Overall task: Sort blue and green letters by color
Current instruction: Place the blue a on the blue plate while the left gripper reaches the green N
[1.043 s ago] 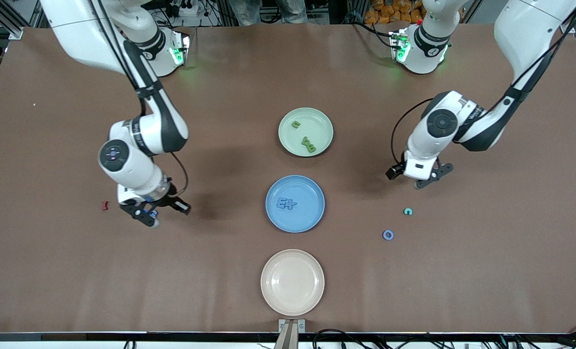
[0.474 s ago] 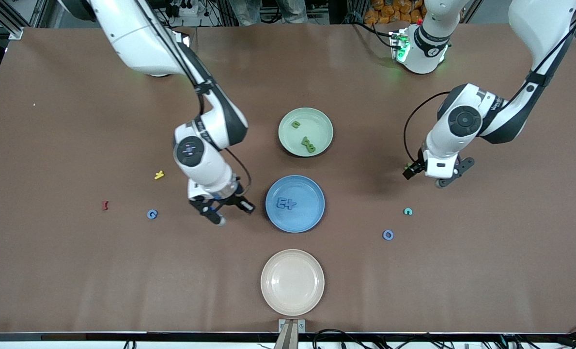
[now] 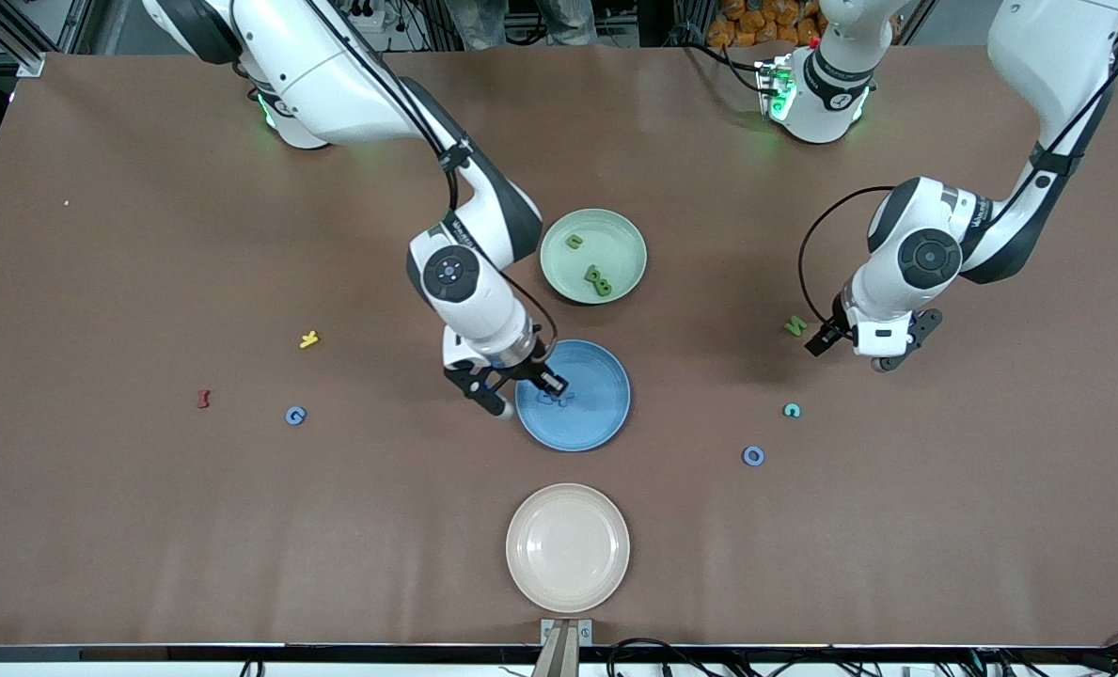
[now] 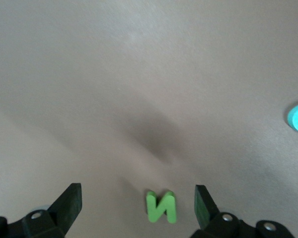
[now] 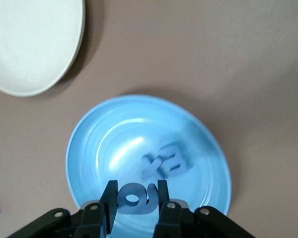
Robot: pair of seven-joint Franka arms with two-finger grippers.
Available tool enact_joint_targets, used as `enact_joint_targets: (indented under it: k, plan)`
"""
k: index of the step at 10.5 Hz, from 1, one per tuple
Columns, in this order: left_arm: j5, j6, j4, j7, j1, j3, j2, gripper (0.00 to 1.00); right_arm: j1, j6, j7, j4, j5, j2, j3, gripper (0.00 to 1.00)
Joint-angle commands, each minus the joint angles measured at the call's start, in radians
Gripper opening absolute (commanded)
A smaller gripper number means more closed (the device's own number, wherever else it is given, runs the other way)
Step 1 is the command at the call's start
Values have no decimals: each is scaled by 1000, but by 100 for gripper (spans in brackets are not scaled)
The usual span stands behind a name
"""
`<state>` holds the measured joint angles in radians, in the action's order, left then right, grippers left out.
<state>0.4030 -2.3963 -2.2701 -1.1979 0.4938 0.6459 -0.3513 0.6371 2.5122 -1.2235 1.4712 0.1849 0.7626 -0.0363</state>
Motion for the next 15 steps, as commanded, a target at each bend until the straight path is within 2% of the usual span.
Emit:
enact_joint_targets:
  k: [1,2,3,5,7,10,12,15]
  plan:
    - [-125,-55,-23,51,-55,-45,44,100,22,19,-123,-54,11,44,-26,52]
    - [-171,-107,-54,51,-75,-46,52,100,27,20,-169,-54,5,46,-27,100]
    - [-180,-163,-87,51,-93,-52,51,100,26,17,-165,-54,5,46,-27,100]
    - [-181,-190,-106,43,-171,-119,28,100,15,7,-121,-54,-14,41,-23,100]
    - [-168,-190,-121,37,-205,-164,11,100,-20,-80,40,-45,-25,29,-11,100]
    - [-165,-210,-144,11,-242,-218,11,100,-71,-211,290,-28,-22,-6,70,100]
    - [-165,-285,-170,-5,-244,-221,6,100,-94,-243,428,-25,-22,-15,127,100]
    - [-165,-300,-170,-5,-244,-221,0,100,-169,-341,661,-23,-21,-38,179,100]
